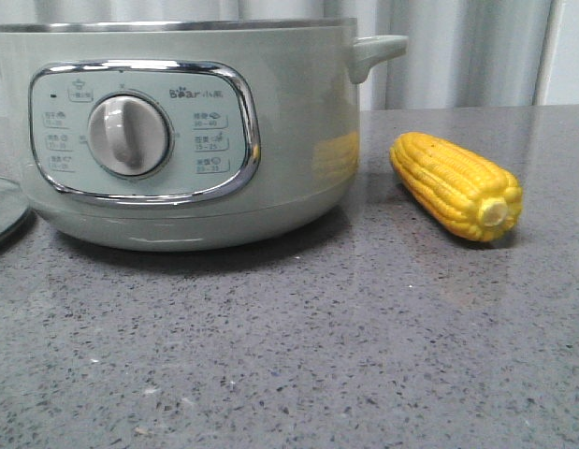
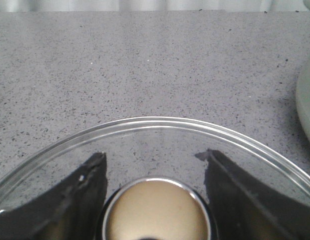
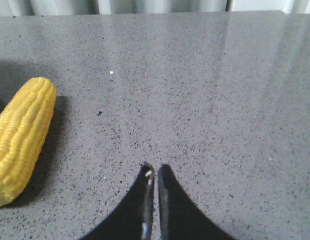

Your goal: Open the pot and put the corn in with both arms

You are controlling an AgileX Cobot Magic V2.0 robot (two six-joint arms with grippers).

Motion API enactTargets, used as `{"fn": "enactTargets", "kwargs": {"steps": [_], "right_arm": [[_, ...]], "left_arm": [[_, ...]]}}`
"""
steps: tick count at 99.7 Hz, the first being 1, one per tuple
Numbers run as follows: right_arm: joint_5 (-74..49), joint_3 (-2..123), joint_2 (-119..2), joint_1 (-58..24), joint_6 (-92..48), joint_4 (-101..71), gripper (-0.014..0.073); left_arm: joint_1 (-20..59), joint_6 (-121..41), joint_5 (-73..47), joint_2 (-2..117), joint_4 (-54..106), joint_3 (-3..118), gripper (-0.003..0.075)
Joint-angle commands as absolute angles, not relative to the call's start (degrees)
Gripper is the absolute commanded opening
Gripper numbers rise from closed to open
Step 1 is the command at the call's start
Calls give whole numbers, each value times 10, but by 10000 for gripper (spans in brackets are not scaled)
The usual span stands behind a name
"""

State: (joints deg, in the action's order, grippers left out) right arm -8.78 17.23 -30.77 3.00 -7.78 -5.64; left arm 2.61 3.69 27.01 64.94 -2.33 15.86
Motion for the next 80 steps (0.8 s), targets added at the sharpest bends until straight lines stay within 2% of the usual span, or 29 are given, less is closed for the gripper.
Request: {"fn": "enactTargets", "kwargs": {"steps": [1, 19, 29, 48, 68, 80], "right_arm": [[-59, 195, -313, 29, -82, -63, -57], [-89, 206, -313, 29, -82, -70, -28], [-123, 227, -313, 23, -82, -71, 44], [-194, 287, -330, -26, -82, -71, 245], [-266, 371, -410, -79, -82, -112, 279], [-277, 415, -472, -104, -82, -137, 365]], "left_arm": [[26, 41, 320, 636, -19, 176, 412], [26, 41, 325, 599, -19, 180, 412], [26, 41, 325, 569, -19, 180, 412], [26, 41, 328, 509, -19, 180, 412], [26, 41, 329, 448, -32, 181, 412], [26, 41, 329, 424, -38, 186, 412]]}}
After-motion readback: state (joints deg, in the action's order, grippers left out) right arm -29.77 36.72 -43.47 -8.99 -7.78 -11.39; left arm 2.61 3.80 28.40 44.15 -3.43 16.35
